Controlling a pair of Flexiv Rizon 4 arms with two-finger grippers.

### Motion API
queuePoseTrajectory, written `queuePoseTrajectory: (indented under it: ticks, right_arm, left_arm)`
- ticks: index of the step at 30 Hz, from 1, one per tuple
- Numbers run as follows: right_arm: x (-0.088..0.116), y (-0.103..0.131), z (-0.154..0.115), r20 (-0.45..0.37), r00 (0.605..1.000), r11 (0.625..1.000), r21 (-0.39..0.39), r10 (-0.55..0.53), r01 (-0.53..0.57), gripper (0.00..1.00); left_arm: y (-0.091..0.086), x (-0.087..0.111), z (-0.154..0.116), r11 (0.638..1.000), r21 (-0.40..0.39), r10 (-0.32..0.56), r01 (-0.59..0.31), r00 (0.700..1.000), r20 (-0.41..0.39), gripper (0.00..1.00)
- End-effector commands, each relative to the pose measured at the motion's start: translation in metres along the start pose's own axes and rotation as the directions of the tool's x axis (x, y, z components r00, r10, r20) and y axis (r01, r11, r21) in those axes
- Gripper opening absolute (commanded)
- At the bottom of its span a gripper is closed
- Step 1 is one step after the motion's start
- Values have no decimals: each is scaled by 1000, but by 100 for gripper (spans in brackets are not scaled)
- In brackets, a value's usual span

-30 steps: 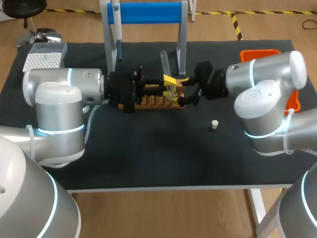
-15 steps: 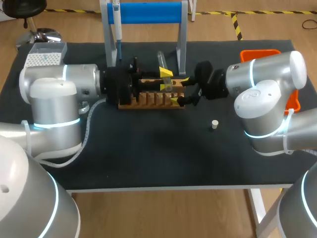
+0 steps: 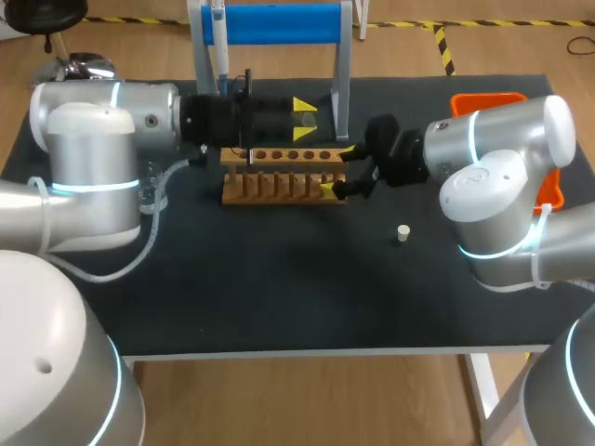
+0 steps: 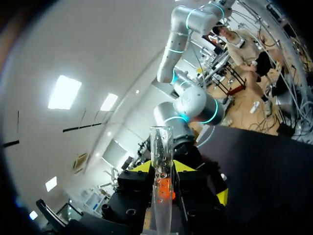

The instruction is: Invert the test tube, pick up the pipette, mount the tip to pipette, aspirate from beaker and dispense into the tube, eject the tip, return the pipette, and cap with the stopper.

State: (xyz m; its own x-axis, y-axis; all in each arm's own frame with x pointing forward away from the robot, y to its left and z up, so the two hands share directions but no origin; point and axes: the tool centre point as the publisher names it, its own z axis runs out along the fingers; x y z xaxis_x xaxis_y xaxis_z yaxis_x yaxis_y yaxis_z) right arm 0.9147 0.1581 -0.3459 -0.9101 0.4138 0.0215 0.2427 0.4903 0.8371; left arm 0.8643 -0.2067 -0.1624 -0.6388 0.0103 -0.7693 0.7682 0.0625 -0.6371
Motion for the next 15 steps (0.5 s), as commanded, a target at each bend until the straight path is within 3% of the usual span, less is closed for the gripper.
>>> queuePoseTrajectory:
  ticks: [1, 7, 15]
  right_arm:
    - [0, -1, -1, -2, 1000, 1000, -1, 0, 0, 100]
    - [0, -1, -1, -2, 1000, 1000, -1, 0, 0, 100]
    - [0, -1, -1, -2, 1000, 1000, -1, 0, 0, 100]
  left_arm:
    - [4, -5, 6, 996, -19, -88, 87, 996, -27, 0]
    - [10, -3, 9, 973, -38, -226, 227, 974, 18, 0]
    - [19, 2, 16, 914, -28, -403, 405, 914, 52, 0]
